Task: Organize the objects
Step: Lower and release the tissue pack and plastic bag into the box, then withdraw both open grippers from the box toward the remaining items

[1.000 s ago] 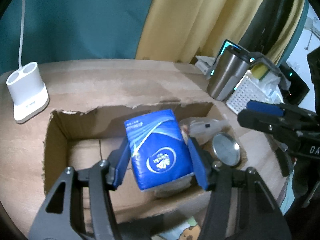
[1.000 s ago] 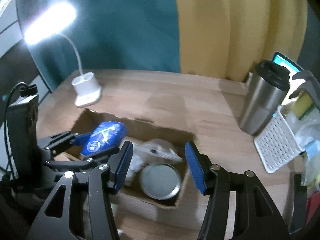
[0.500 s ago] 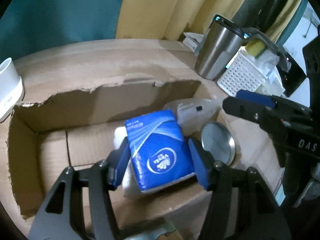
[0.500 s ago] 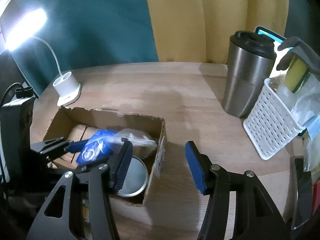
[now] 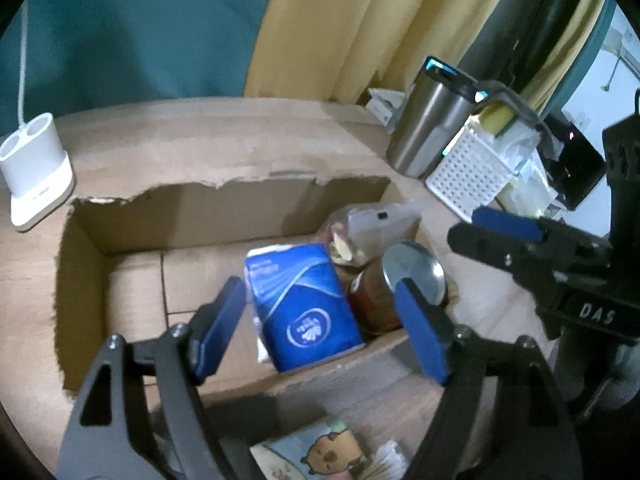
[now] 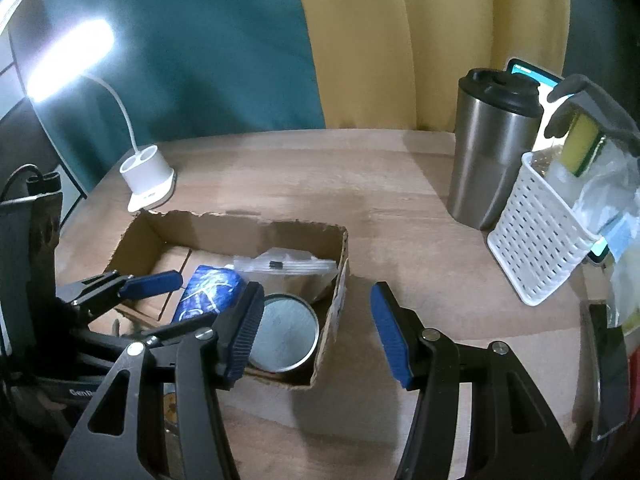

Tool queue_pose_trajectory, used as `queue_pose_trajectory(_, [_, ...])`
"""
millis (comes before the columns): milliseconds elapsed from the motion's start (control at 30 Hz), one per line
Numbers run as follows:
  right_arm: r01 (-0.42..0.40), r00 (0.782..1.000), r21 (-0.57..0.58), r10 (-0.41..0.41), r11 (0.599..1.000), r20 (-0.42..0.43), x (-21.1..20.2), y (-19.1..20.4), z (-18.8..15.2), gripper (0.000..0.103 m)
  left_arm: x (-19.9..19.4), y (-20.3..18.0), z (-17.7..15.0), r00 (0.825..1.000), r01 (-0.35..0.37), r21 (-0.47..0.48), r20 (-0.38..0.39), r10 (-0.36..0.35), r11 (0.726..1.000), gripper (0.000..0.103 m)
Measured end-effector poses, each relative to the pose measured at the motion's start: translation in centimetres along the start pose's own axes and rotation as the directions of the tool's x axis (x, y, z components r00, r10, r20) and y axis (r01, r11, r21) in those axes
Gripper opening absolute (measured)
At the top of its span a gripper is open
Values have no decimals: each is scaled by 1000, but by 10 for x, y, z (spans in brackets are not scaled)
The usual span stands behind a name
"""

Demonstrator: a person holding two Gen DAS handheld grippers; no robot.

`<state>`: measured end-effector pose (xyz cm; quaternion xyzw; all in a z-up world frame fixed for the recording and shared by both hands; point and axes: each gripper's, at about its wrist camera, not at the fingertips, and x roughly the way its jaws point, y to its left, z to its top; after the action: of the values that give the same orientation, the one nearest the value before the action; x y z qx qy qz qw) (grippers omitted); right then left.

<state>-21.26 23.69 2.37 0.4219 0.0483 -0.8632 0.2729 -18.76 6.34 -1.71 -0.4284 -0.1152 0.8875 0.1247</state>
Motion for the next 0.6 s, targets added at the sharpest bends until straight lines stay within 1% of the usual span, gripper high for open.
queue_pose_trajectory(100, [5, 1000, 2, -5, 1000, 4, -5, 2, -4, 59, -10, 4, -3, 1000, -4, -10, 15, 4, 1000, 78])
queue_pose_trajectory(300, [11, 1000, 2, -11, 1000, 3, -13, 10, -15, 59, -28, 6, -13, 997, -44, 12, 57, 43, 999, 78])
queue_pose_trajectory(600, [13, 1000, -15, -13, 1000, -2, -21, 25, -28, 59, -50, 14, -27, 994, -62, -3, 89, 62, 998, 79])
